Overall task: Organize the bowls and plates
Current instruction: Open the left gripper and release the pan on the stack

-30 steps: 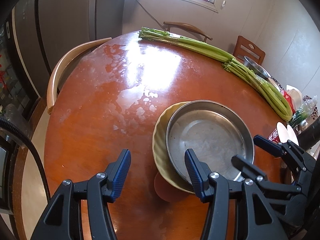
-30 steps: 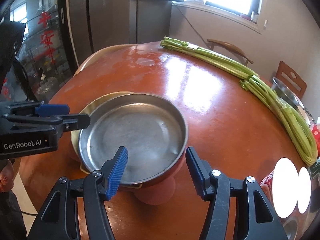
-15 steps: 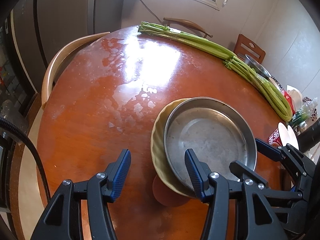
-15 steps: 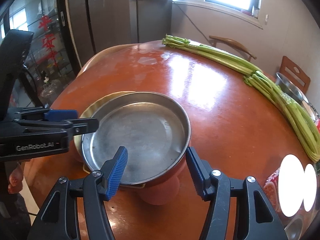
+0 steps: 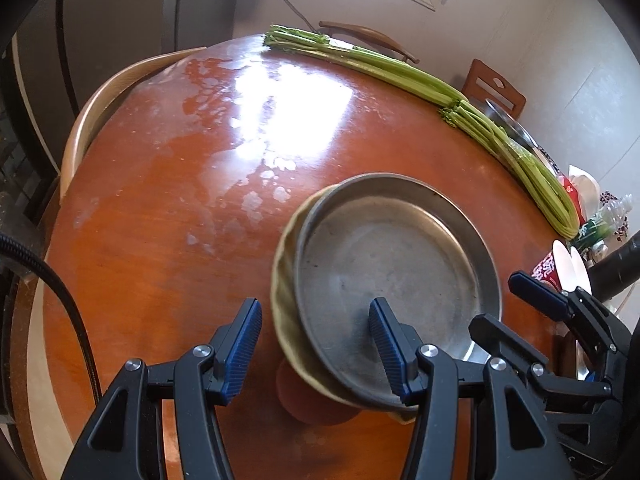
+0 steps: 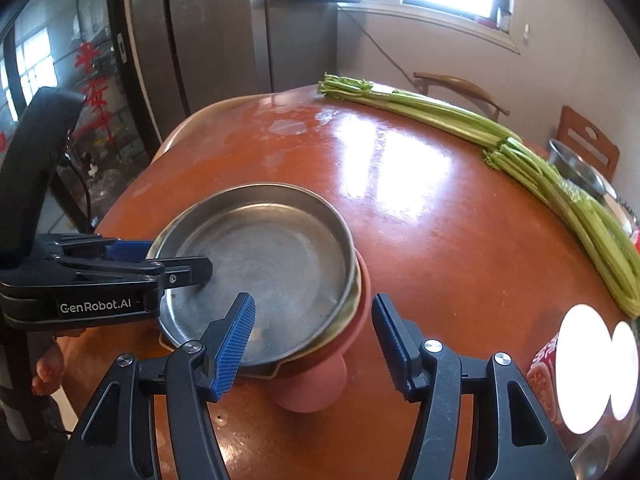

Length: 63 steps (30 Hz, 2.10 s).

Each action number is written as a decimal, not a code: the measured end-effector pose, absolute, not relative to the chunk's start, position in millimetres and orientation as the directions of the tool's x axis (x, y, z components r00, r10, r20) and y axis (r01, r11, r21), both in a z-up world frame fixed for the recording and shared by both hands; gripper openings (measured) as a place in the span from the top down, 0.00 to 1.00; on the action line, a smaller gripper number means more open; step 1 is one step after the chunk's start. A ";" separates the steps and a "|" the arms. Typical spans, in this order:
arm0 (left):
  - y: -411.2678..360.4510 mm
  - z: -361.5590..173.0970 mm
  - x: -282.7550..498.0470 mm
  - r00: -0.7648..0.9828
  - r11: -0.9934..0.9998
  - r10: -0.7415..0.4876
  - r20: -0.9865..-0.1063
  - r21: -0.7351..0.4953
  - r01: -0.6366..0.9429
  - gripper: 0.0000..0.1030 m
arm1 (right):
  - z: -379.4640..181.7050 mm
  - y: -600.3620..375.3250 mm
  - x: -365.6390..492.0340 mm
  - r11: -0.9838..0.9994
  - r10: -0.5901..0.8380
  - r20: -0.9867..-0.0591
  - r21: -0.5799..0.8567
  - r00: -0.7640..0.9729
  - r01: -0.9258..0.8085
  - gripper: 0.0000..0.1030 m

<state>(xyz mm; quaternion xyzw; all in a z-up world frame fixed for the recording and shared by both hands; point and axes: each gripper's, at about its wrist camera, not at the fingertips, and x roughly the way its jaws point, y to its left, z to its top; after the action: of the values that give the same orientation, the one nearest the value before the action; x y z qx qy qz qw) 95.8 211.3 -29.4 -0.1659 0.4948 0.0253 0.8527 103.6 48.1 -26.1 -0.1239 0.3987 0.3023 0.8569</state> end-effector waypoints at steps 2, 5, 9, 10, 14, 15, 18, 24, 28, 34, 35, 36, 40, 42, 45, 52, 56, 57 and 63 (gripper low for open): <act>208.9 -29.7 96.7 0.508 0.944 -0.128 -0.852 -0.261 -0.200 0.46 | -29.0 44.1 102.8 0.791 0.414 -0.765 0.033 0.494 -0.611 0.39; 204.9 -30.1 99.1 0.506 0.944 -0.135 -0.852 -0.265 -0.194 0.46 | -30.0 36.0 103.8 0.796 0.428 -0.766 0.067 0.480 -0.602 0.39; 200.1 -30.4 105.7 0.502 0.944 -0.133 -0.855 -0.263 -0.197 0.46 | -29.7 29.2 104.7 0.791 0.456 -0.766 0.115 0.454 -0.602 0.39; 198.4 -30.2 107.5 0.501 0.945 -0.131 -0.856 -0.261 -0.198 0.46 | -29.9 28.2 104.9 0.791 0.456 -0.767 0.115 0.452 -0.601 0.39; 190.3 -29.7 114.5 0.496 0.948 -0.138 -0.857 -0.259 -0.183 0.46 | -30.8 23.0 107.1 0.795 0.456 -0.769 0.127 0.447 -0.593 0.39; 187.2 -29.6 116.8 0.495 0.951 -0.140 -0.858 -0.256 -0.175 0.46 | -31.3 21.8 106.7 0.796 0.456 -0.770 0.129 0.447 -0.591 0.39; 179.4 -29.0 121.5 0.493 0.954 -0.142 -0.858 -0.251 -0.163 0.46 | -34.4 16.2 108.1 0.797 0.464 -0.777 0.157 0.426 -0.583 0.39; 168.4 -28.6 131.0 0.490 0.958 -0.147 -0.859 -0.246 -0.144 0.46 | -35.3 2.1 113.8 0.817 0.444 -0.779 0.150 0.442 -0.556 0.39; 161.1 -28.1 139.8 0.487 0.962 -0.143 -0.862 -0.237 -0.137 0.46 | -35.1 -3.6 117.4 0.820 0.442 -0.780 0.150 0.444 -0.553 0.39; 154.3 -27.2 149.7 0.486 0.966 -0.130 -0.864 -0.221 -0.134 0.46 | -36.4 -6.3 123.0 0.821 0.437 -0.783 0.146 0.442 -0.552 0.39; 154.0 -27.2 150.9 0.486 0.966 -0.130 -0.864 -0.220 -0.134 0.46 | -36.9 -6.3 123.4 0.820 0.437 -0.785 0.146 0.440 -0.554 0.39; 154.0 -27.1 151.5 0.486 0.966 -0.129 -0.865 -0.220 -0.135 0.46 | -37.4 -5.8 123.6 0.818 0.437 -0.786 0.145 0.438 -0.556 0.39; 153.7 -26.9 152.8 0.484 0.966 -0.126 -0.866 -0.218 -0.137 0.46 | -37.0 -4.7 123.7 0.814 0.436 -0.786 0.137 0.438 -0.564 0.39; 153.6 -26.3 153.4 0.482 0.966 -0.121 -0.868 -0.214 -0.142 0.46 | -35.6 -5.9 124.3 0.815 0.437 -0.784 0.137 0.441 -0.564 0.39; 153.8 -22.3 152.6 0.487 0.969 -0.099 -0.868 -0.195 -0.151 0.46 | -31.4 -8.5 124.6 0.816 0.439 -0.776 0.134 0.453 -0.562 0.39; 154.6 -9.7 145.7 0.517 0.969 -0.055 -0.854 -0.170 -0.178 0.46 | -22.0 -21.4 120.6 0.820 0.451 -0.753 0.137 0.480 -0.556 0.39; 153.4 -5.8 142.2 0.520 0.967 -0.036 -0.853 -0.161 -0.196 0.46 | -19.2 -28.8 115.1 0.820 0.455 -0.743 0.136 0.491 -0.555 0.39; 152.4 -5.6 141.6 0.518 0.967 -0.029 -0.855 -0.156 -0.203 0.46 | -18.0 -31.2 113.5 0.820 0.457 -0.739 0.135 0.496 -0.556 0.39; 140.4 0.6 136.7 0.524 0.968 0.016 -0.852 -0.118 -0.221 0.46 | -12.6 -46.0 110.1 0.834 0.449 -0.720 0.125 0.529 -0.538 0.39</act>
<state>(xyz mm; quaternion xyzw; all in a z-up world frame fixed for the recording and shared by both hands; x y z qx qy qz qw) 136.7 140.4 0.6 -0.1061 0.4833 0.0684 0.8663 110.1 -46.0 -12.6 -0.0561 0.3944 0.2827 0.8726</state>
